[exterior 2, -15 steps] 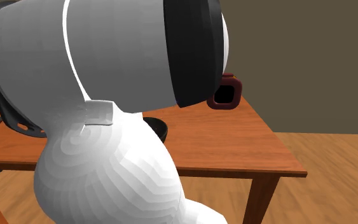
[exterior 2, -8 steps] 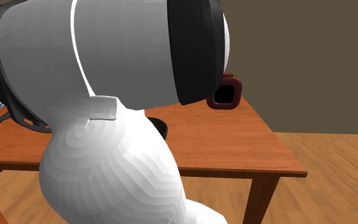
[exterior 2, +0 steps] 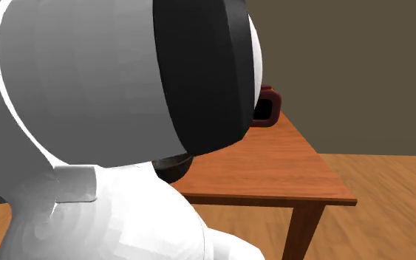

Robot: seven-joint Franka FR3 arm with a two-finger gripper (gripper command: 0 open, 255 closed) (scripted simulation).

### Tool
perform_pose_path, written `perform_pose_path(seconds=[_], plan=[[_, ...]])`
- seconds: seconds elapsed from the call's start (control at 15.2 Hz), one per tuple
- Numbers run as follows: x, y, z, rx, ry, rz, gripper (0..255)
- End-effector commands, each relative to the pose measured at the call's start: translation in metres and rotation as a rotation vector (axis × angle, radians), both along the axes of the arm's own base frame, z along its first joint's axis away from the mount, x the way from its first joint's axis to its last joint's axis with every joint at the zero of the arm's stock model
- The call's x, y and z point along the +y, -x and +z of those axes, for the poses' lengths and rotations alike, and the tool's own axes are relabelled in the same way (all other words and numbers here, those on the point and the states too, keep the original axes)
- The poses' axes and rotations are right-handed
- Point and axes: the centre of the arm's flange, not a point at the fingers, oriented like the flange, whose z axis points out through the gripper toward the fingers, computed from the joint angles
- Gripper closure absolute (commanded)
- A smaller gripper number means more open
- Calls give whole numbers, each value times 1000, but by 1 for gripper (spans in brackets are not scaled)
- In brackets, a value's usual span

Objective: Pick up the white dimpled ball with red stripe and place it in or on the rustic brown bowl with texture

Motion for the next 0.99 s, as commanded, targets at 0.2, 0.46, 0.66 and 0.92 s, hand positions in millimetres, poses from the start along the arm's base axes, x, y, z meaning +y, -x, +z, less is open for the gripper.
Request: perform_pose_path(seconds=[0.2, 0.46, 0.66, 0.92], plan=[[2, 65, 2, 0, 0, 0, 255], [5, 125, 4, 0, 0, 0, 255], [5, 125, -12, 0, 0, 0, 255], [5, 125, -33, 0, 0, 0, 255]])
